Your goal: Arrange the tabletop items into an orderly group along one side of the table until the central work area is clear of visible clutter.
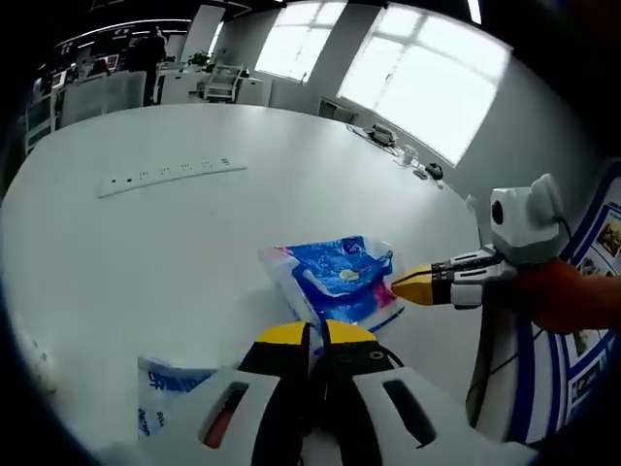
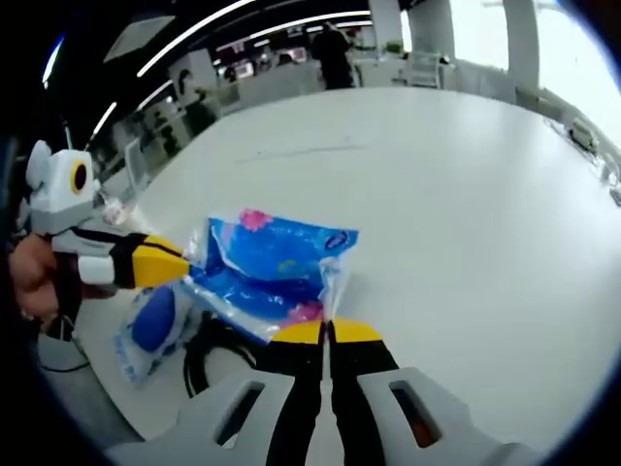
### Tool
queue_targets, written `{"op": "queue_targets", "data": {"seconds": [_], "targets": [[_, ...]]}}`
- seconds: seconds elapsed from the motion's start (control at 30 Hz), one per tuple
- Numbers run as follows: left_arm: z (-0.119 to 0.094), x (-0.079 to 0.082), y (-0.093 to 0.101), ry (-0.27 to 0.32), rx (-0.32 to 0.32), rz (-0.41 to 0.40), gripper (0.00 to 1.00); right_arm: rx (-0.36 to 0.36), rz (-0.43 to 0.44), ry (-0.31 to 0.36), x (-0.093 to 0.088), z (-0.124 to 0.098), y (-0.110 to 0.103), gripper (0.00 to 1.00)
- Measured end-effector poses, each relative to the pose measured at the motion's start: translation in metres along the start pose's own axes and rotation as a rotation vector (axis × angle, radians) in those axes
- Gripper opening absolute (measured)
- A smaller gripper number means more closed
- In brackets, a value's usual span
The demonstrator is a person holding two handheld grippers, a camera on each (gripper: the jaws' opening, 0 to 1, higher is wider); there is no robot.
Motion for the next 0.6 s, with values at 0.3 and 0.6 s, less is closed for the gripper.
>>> {"op": "queue_targets", "data": {"seconds": [0.3, 0.6], "targets": [[0.019, 0.002, -0.016, -0.027, 0.026, -0.027, 0.02, 0.001, 0.011, -0.013, 0.020, 0.018, 0.013, 0.00], [0.031, -0.011, -0.040, -0.096, 0.098, -0.068, 0.02, 0.033, 0.055, -0.048, 0.030, 0.045, 0.009, 0.00]]}}
Point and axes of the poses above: the point that each gripper's makers call its tool centre point, and the gripper's own axes: z roughly forward along the fingers, y roughly to its right, x roughly out of its top, the point moved 4 cm from there along -z, roughly backward along the fingers, and after that the axes turned 5 degrees about -y, right-handed, at the moved point
